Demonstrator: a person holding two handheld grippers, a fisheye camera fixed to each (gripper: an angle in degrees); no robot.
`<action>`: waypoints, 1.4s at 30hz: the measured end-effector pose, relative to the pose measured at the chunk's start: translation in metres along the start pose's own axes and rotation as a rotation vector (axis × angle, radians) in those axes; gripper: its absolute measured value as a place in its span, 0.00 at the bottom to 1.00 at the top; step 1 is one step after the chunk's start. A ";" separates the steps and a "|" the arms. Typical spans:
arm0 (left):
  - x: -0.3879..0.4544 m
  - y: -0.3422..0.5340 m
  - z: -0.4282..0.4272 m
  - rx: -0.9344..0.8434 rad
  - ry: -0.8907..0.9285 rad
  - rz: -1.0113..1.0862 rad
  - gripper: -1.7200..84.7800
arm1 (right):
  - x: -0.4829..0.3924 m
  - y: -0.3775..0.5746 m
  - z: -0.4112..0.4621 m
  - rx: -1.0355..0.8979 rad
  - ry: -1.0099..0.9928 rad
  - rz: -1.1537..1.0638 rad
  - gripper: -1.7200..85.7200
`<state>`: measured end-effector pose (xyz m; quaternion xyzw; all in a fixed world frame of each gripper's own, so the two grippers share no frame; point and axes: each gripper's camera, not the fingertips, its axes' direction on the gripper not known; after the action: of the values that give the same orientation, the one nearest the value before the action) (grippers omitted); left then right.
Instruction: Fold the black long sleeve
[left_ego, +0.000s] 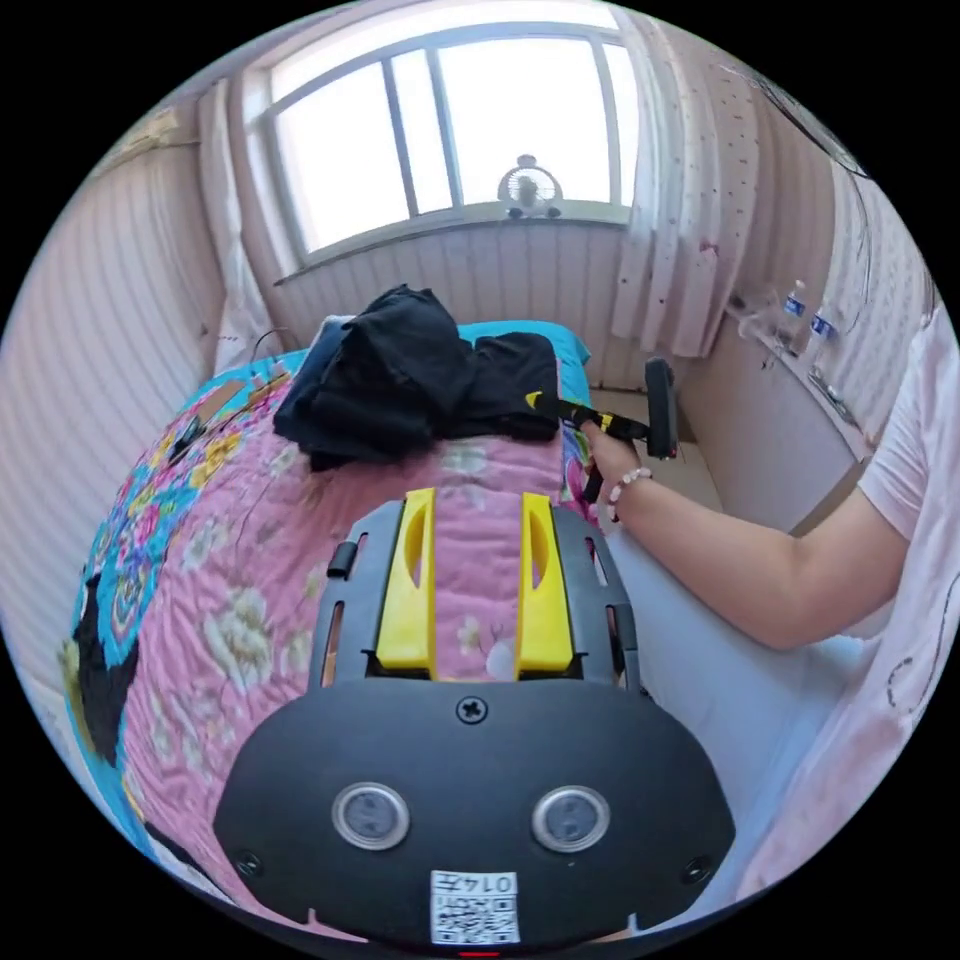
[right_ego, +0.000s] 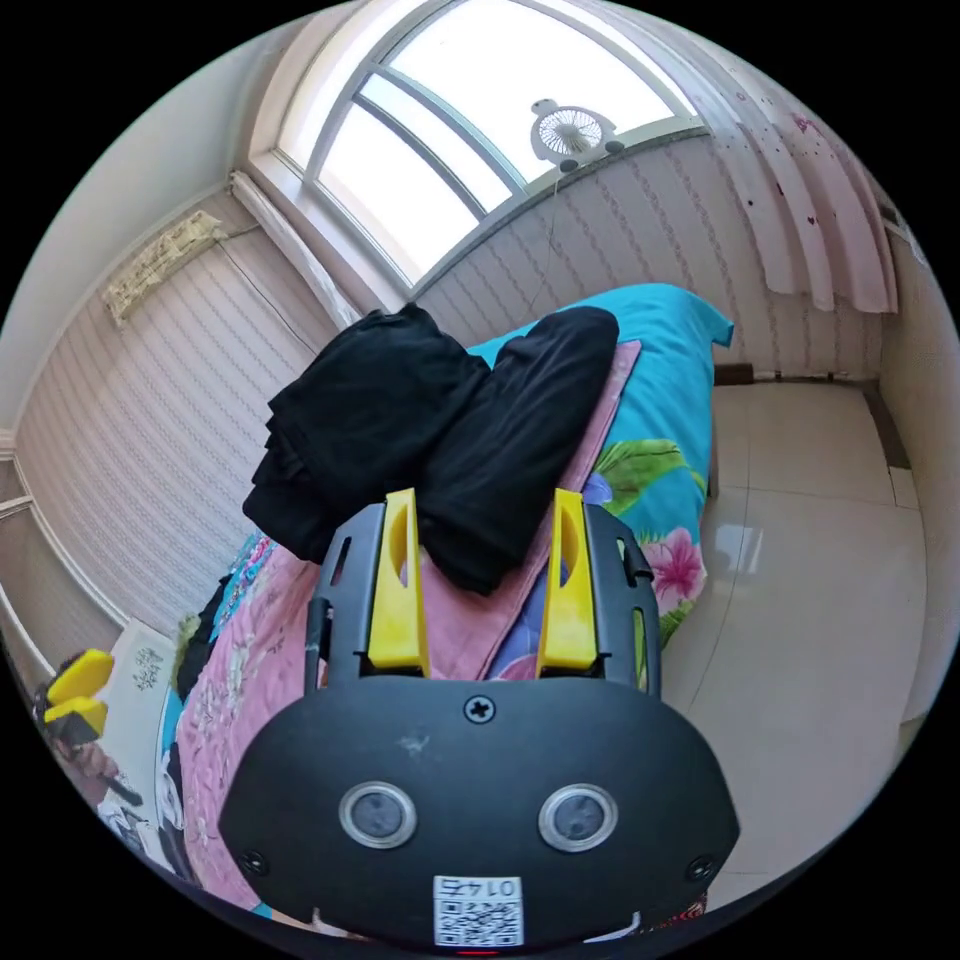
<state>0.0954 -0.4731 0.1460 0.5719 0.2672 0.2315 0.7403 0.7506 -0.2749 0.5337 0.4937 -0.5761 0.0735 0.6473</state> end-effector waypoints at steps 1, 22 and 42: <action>0.008 -0.025 0.030 0.005 0.001 0.081 0.16 | -0.001 -0.006 -0.001 -0.043 0.015 -0.007 0.18; 0.019 -0.168 0.156 -0.078 0.177 0.118 0.01 | -0.031 0.014 -0.266 0.201 -0.486 -0.281 0.04; -0.078 0.122 -0.347 0.328 -0.484 -0.456 0.01 | -0.373 0.296 -0.500 -0.390 -1.340 -0.715 0.03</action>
<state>-0.1965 -0.2437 0.2037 0.6468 0.2386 -0.1274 0.7131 0.7691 0.4119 0.4685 0.4658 -0.6523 -0.5555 0.2213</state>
